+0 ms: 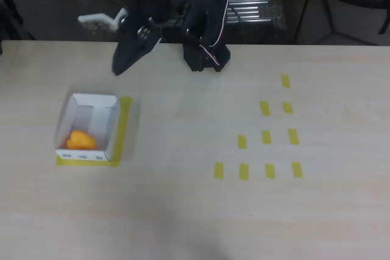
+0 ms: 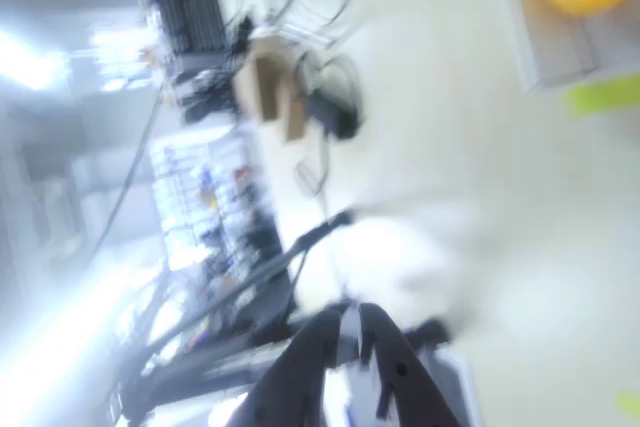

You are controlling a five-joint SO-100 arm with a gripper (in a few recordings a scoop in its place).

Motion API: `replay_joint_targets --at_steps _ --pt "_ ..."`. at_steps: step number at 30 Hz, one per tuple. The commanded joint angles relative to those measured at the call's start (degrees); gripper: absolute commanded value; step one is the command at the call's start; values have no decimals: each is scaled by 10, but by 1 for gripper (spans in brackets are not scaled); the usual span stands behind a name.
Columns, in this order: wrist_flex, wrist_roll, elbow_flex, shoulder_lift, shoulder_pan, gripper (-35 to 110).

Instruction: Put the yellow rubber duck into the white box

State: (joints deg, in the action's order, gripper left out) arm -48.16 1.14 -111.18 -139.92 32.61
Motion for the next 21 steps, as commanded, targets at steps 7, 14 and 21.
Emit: replay_joint_targets --at_steps 7,14,21 --pt "-90 -105 -70 -240 -144 0" --pt "-163 -111 -186 -352 -205 0" --pt "-185 -112 -322 -449 -221 0"
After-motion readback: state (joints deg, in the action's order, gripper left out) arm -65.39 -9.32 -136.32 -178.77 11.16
